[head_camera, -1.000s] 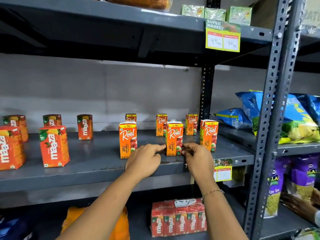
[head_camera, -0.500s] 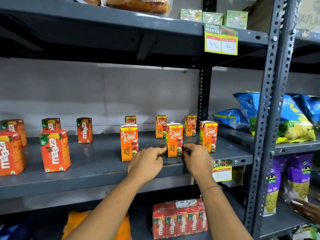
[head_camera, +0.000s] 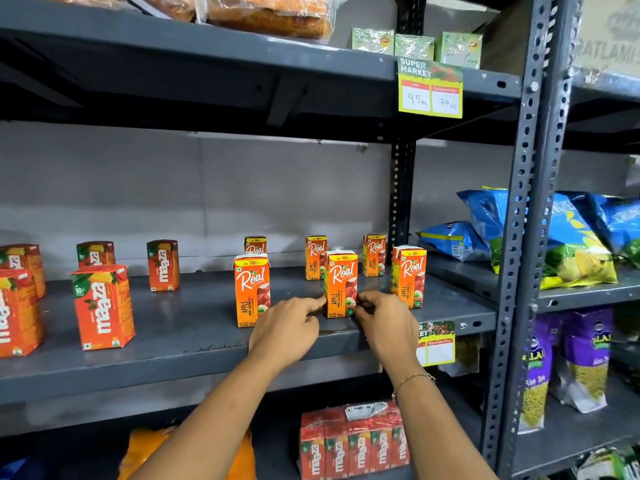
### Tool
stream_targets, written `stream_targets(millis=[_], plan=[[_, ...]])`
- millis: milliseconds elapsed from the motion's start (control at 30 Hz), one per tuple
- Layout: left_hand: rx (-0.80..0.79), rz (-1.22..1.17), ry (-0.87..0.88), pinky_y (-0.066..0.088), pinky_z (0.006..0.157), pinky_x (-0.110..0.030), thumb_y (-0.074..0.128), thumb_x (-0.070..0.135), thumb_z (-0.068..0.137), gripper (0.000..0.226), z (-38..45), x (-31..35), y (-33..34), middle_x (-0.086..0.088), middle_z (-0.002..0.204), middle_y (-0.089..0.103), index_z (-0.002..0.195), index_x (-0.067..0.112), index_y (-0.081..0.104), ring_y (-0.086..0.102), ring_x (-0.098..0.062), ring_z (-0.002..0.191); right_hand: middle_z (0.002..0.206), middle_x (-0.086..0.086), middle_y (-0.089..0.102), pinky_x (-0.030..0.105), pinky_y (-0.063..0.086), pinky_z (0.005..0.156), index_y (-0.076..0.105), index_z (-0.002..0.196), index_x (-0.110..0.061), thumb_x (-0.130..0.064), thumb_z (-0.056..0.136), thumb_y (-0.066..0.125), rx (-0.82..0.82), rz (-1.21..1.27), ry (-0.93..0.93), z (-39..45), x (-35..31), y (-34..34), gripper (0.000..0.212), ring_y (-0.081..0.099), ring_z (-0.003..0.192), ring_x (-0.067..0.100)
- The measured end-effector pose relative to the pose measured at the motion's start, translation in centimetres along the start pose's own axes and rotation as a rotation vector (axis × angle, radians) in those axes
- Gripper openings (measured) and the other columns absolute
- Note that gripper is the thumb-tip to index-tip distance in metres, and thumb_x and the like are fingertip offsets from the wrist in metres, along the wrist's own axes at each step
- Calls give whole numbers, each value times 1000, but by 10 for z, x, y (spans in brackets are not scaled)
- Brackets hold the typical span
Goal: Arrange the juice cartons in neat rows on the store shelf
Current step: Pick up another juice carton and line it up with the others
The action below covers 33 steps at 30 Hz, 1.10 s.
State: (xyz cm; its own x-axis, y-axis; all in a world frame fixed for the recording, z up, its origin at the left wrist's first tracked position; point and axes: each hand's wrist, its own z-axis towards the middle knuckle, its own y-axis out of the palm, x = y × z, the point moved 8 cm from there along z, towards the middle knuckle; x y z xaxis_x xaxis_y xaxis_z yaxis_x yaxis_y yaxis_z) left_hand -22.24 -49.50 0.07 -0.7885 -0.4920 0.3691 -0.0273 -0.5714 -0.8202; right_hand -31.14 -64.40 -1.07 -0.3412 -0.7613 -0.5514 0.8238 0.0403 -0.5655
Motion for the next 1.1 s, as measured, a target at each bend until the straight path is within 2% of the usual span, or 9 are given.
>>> stream_targets(millis=[100,267,400,500,567,633,700,767,1100], plan=[[20,-26,-11,33,43,-23,41,16,90,50,3,-3,-1,2,122,65,131,42,50,51,-8,55,99,-6,75,34,56,71,73,104,-31,-31,87,64,-3,23,-5,0,-1,0,20,66,95,19],[149,-220,-23,41,43,-25,47,10,87,46,-1,-9,-6,6,108,72,124,33,60,50,-9,46,105,1,73,29,55,82,73,108,-23,-19,87,64,48,186,2,-2,12,-5,23,67,93,17],[344,-335,47,33,37,-17,50,11,84,41,-17,10,-20,8,77,74,113,34,67,49,-10,41,96,5,72,28,51,79,75,100,-20,-21,86,63,330,288,76,-7,42,-50,18,66,91,20],[181,-313,137,49,51,-27,49,15,82,46,-10,51,2,2,70,72,117,41,63,52,-15,48,94,9,72,35,52,76,75,101,-18,-21,87,60,440,268,181,-1,74,-75,21,63,96,27],[43,-284,164,52,58,-32,47,14,81,52,2,74,26,0,57,64,126,38,57,49,-15,47,98,11,72,38,54,79,73,105,-16,-23,86,59,383,260,223,9,92,-76,24,64,97,29],[-35,-230,154,51,64,-34,46,13,80,57,15,86,43,-1,67,67,134,32,49,59,-21,62,100,11,73,40,56,80,72,108,-15,-26,86,61,261,262,214,17,100,-68,27,67,94,27],[-64,-150,136,50,68,-34,45,14,80,61,26,91,54,-8,101,71,138,31,45,64,-30,88,98,9,75,40,57,79,74,107,-14,-24,86,64,155,235,166,20,97,-57,25,69,89,24],[-77,-97,129,44,64,-33,45,15,80,60,34,95,58,-6,121,65,137,32,45,62,-31,96,98,7,77,42,57,80,75,106,-17,-24,86,65,119,197,132,23,94,-52,23,70,89,24],[-96,-93,139,43,64,-29,44,13,80,56,37,102,58,6,130,60,129,38,54,62,-27,99,95,6,77,37,58,78,77,101,-15,-4,85,63,137,290,161,32,109,-46,24,70,85,21]])
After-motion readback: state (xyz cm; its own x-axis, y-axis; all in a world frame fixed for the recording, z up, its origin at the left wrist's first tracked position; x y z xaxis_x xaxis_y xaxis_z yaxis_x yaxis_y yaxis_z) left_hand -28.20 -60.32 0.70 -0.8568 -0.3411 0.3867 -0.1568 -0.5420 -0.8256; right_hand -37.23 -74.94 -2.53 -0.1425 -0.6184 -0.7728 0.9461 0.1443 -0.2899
